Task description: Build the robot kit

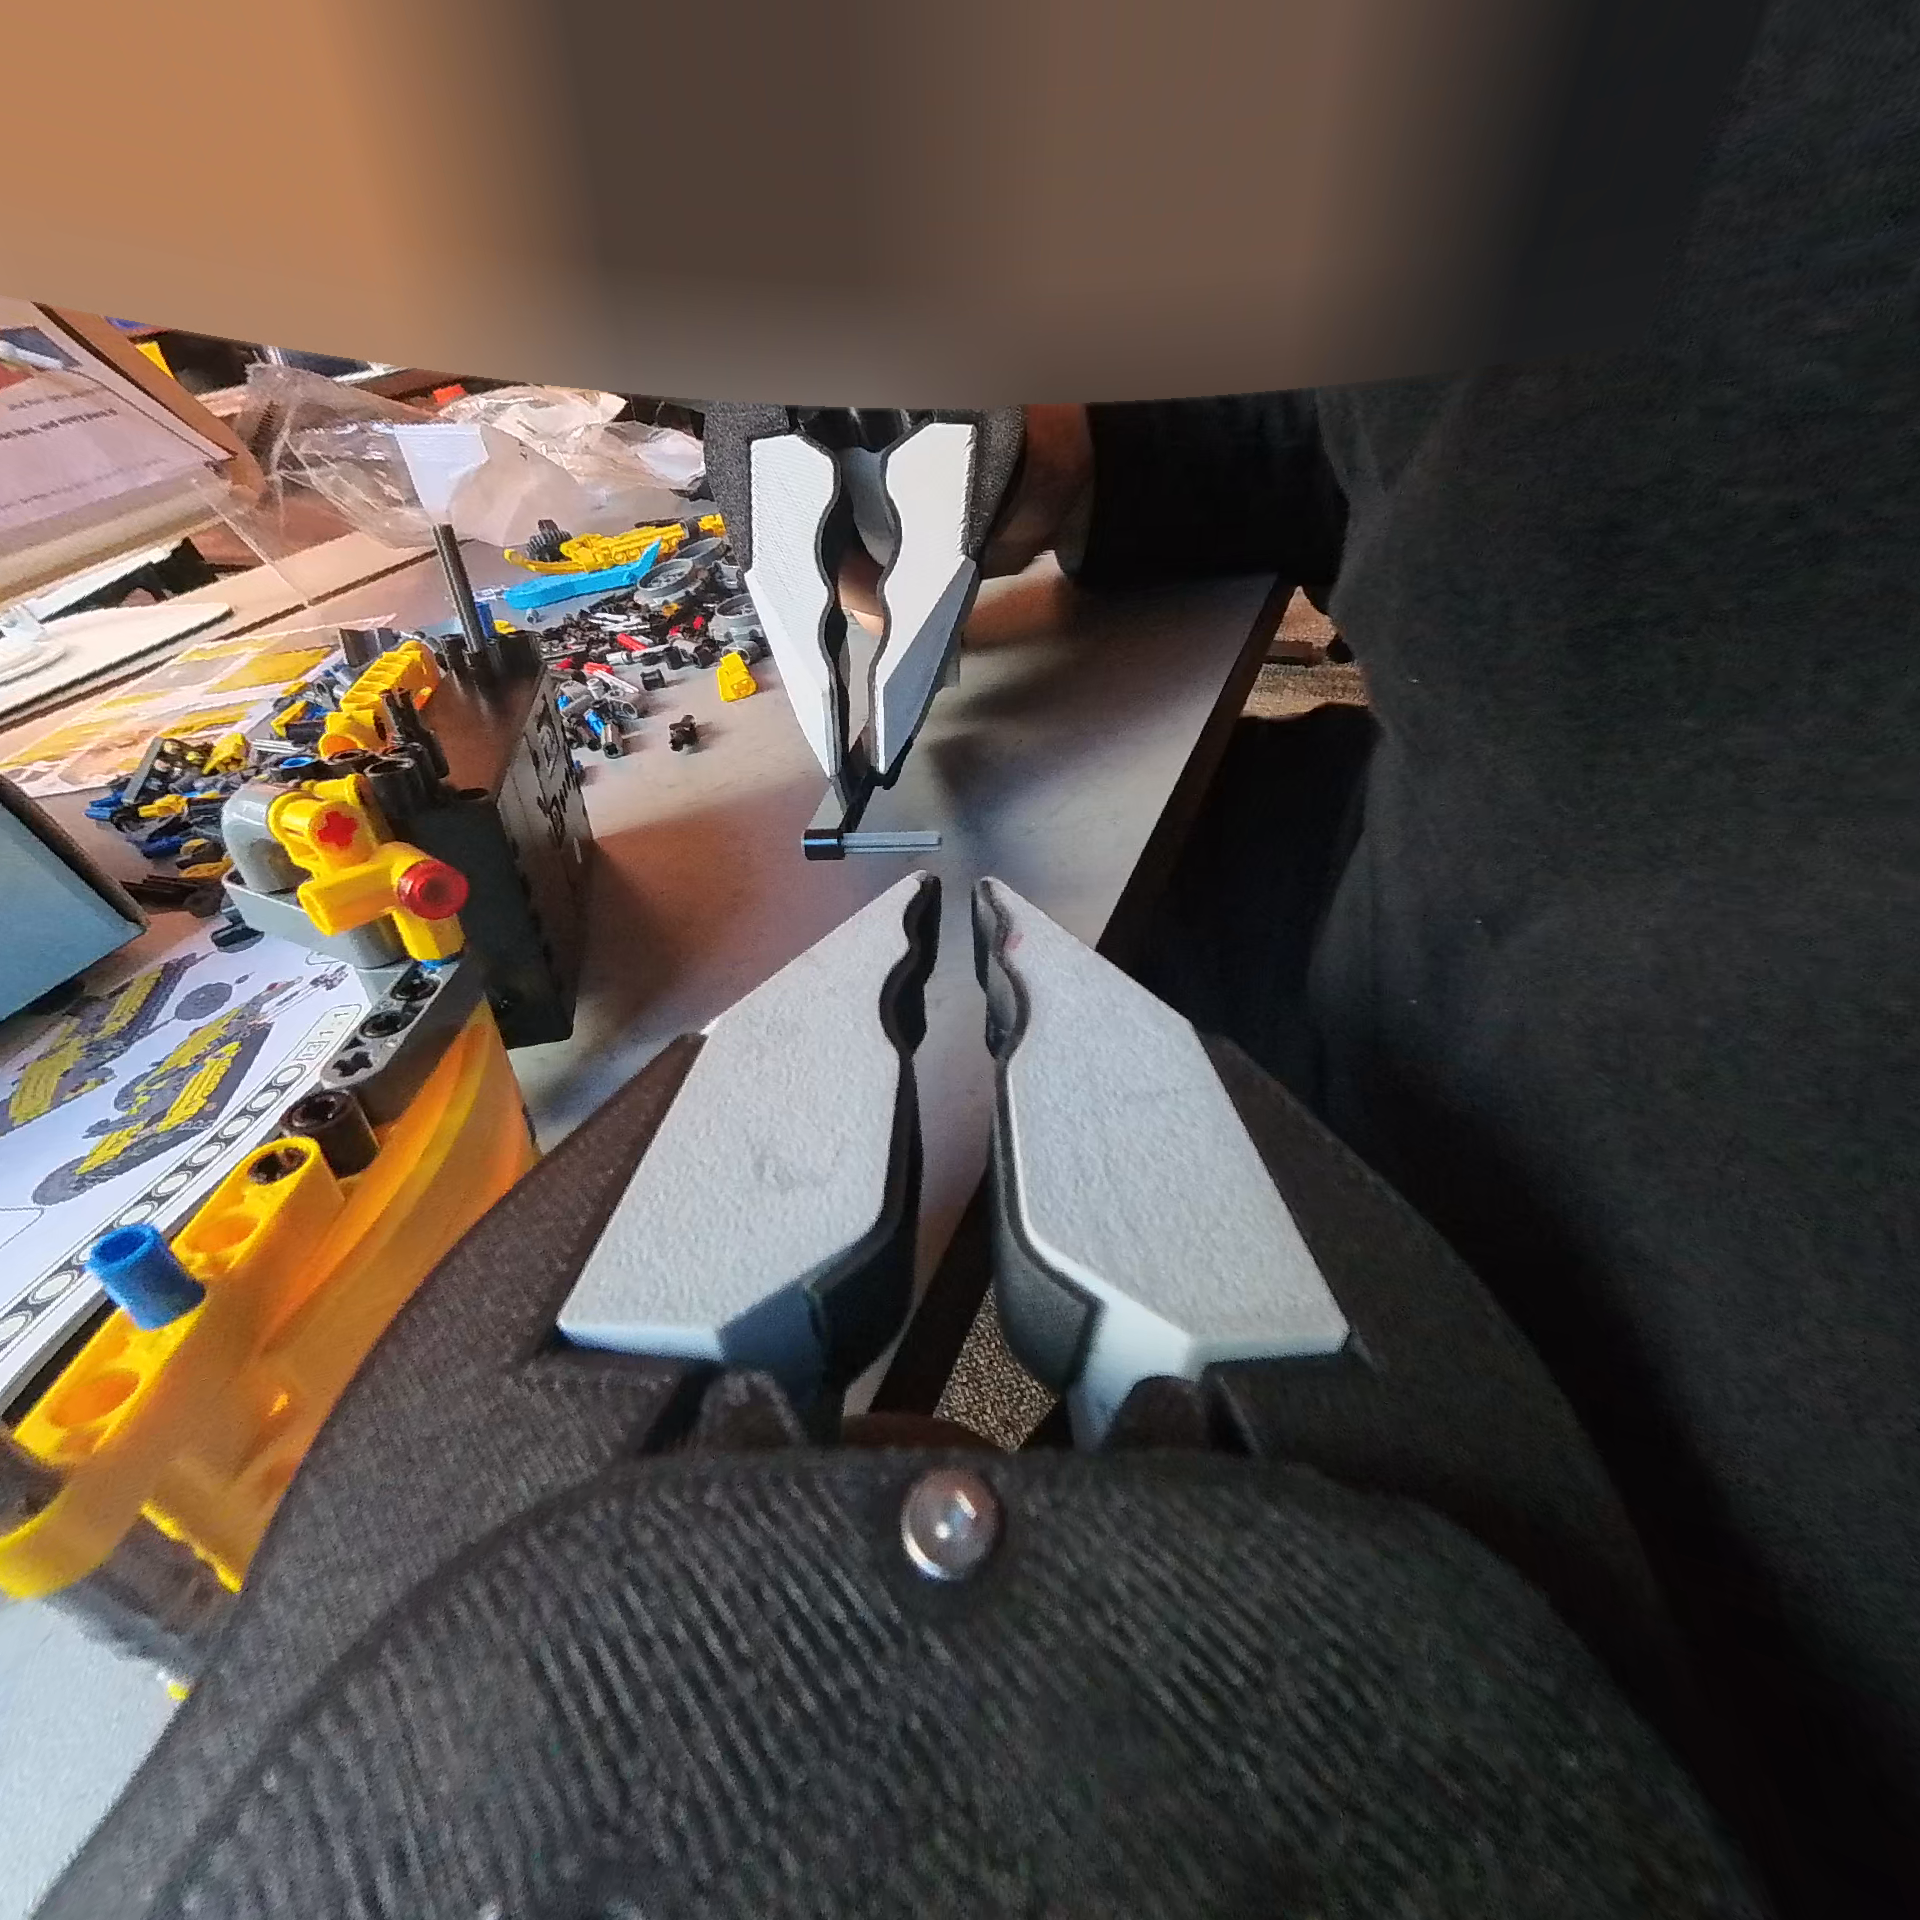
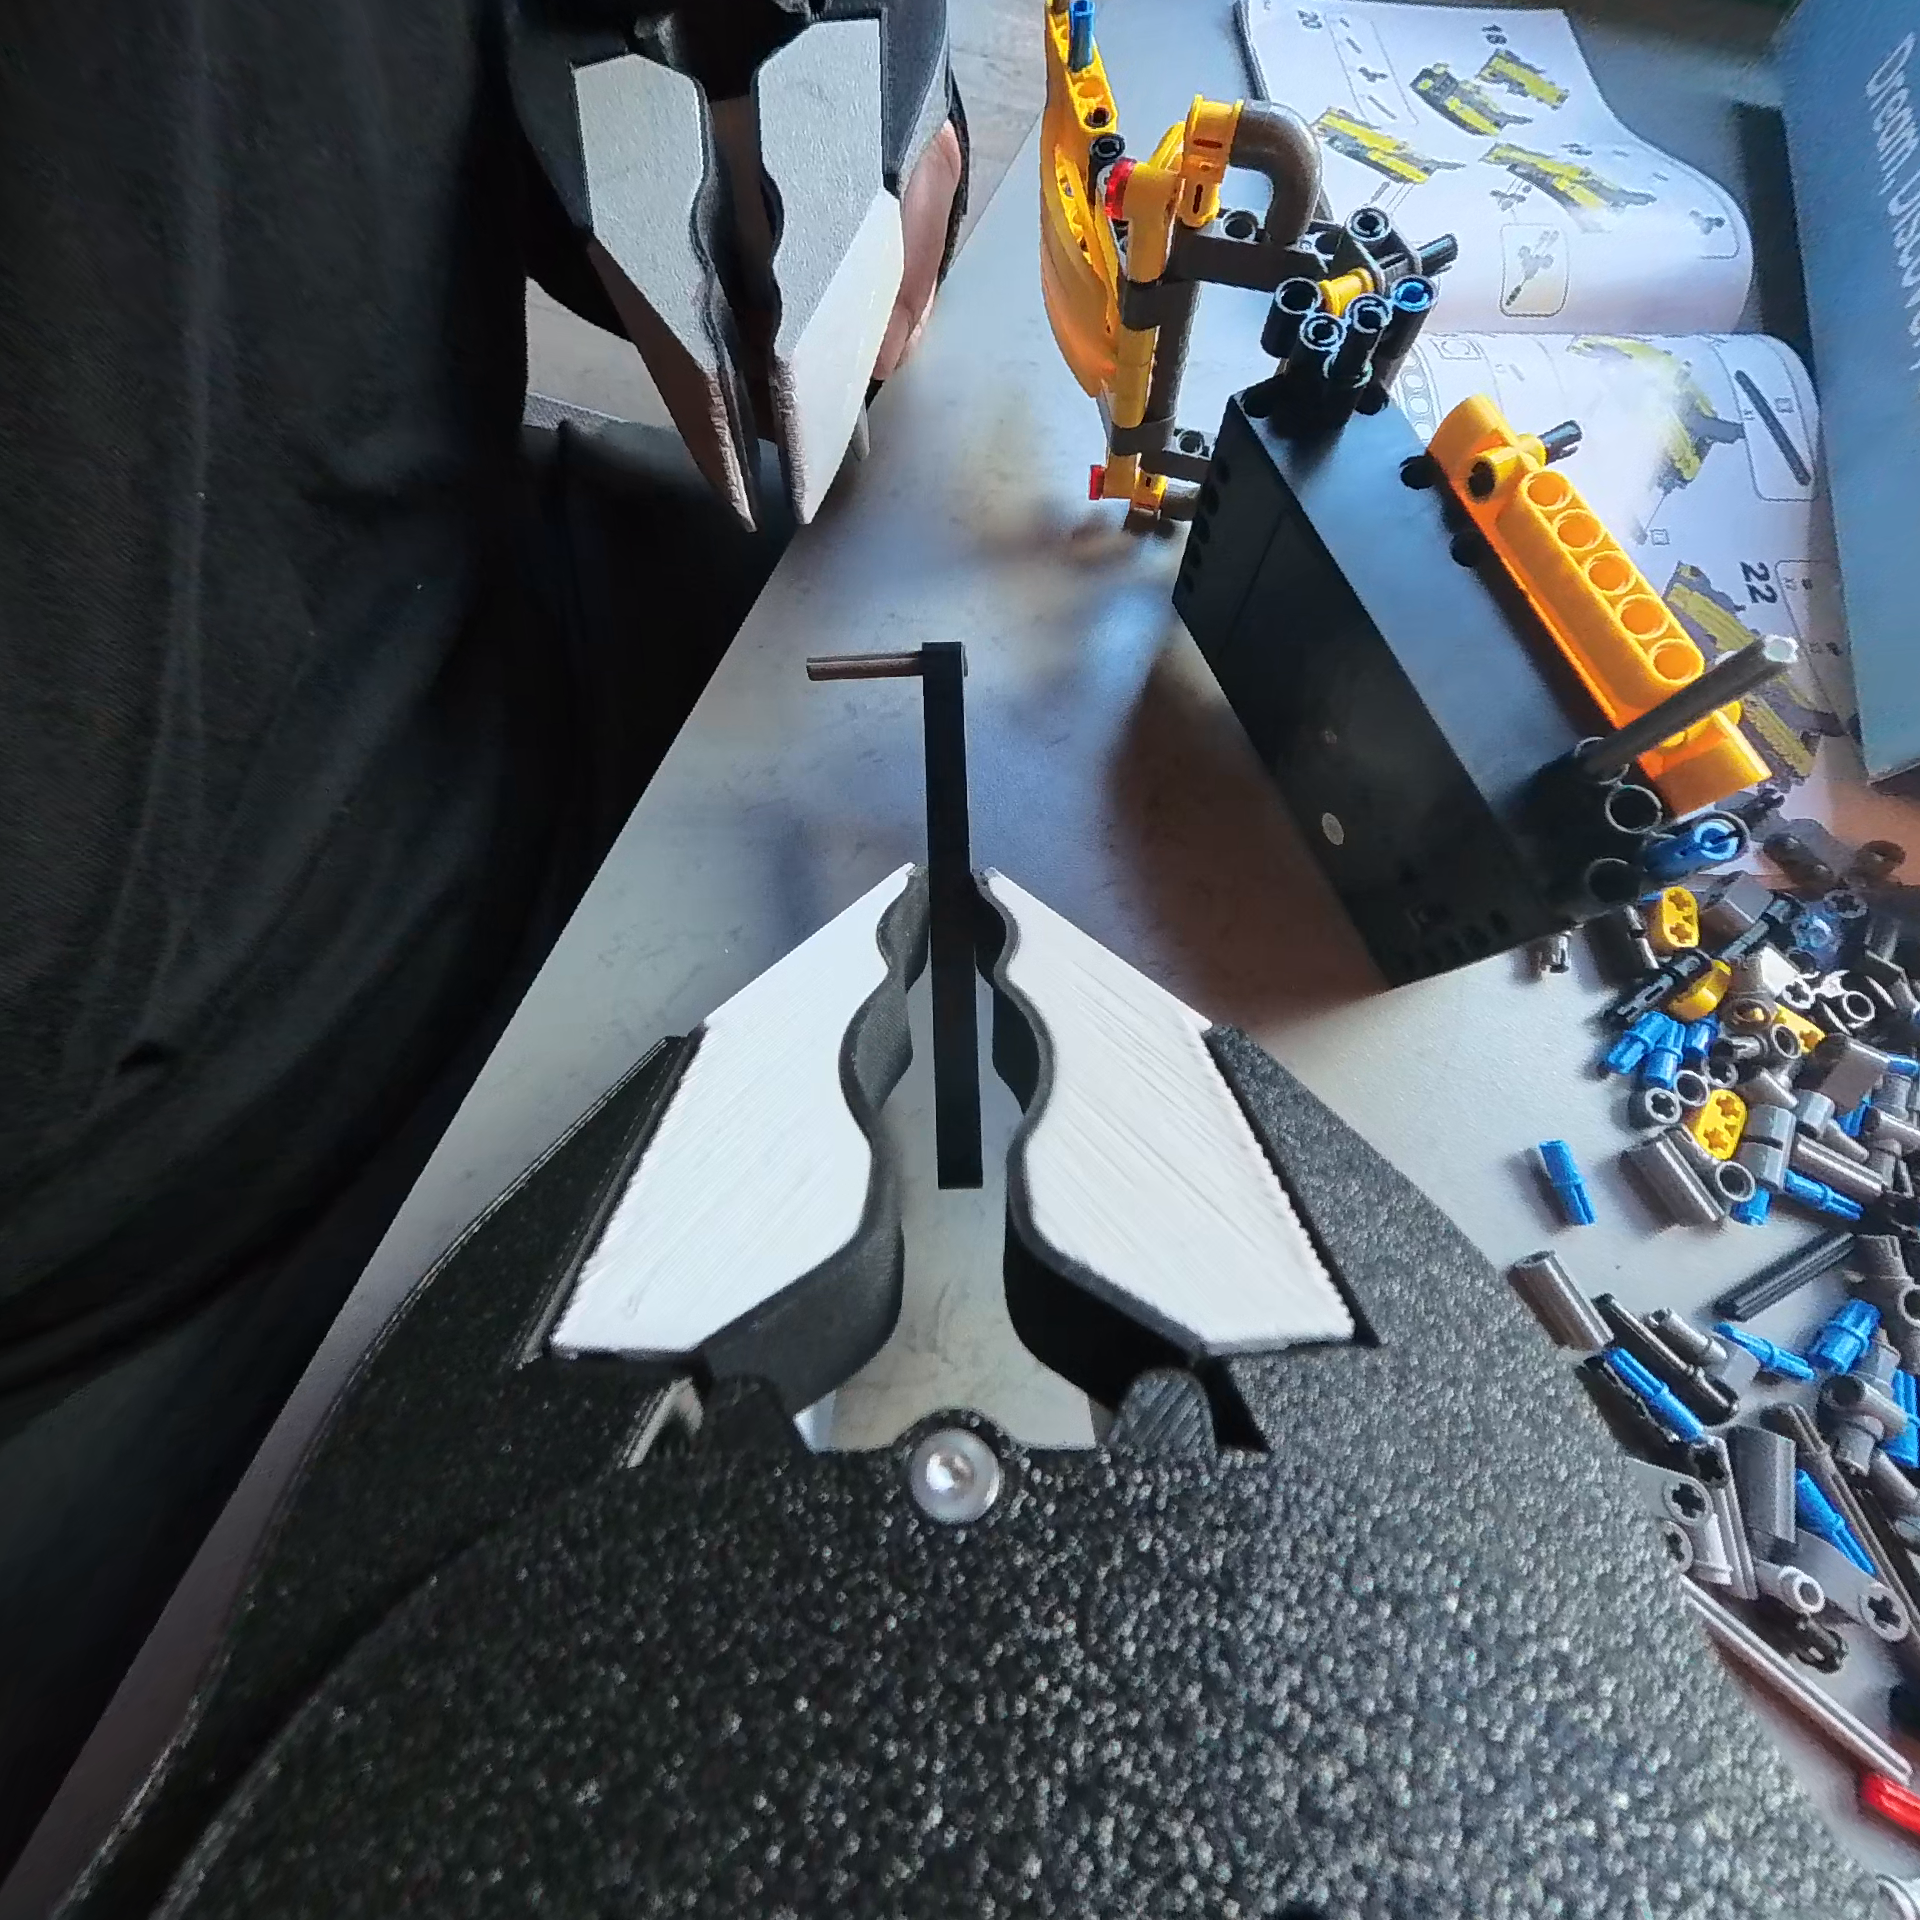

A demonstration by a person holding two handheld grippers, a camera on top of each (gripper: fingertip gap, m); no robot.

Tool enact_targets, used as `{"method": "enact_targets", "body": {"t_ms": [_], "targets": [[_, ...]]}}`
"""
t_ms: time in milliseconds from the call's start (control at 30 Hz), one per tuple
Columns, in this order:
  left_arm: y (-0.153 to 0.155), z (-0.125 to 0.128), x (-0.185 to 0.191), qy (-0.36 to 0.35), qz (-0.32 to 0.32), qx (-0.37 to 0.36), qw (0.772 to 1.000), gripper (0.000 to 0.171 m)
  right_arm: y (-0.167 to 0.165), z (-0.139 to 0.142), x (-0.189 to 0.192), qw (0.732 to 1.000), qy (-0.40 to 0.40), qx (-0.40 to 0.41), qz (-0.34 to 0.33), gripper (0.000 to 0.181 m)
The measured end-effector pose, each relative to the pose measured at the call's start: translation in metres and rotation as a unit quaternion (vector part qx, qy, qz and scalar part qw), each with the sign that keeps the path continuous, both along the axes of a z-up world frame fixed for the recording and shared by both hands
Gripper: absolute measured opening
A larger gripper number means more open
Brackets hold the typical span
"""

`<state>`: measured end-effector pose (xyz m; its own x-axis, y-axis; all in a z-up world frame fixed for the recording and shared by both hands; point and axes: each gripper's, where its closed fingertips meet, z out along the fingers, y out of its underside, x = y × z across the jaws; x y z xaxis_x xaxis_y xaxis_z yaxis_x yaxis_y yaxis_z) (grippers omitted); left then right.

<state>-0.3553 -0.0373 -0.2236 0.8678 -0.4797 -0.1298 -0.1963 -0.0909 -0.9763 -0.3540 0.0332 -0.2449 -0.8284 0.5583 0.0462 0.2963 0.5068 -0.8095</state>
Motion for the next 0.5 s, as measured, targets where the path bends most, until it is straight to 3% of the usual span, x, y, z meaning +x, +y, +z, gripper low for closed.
{"method": "enact_targets", "body": {"t_ms": [500], "targets": [[0.004,-0.011,0.001,0.050,0.013,-0.014,0.999,0.002,0.000,0.000,0.000,1.000,0.007,0.008,-0.009,0.007]]}}
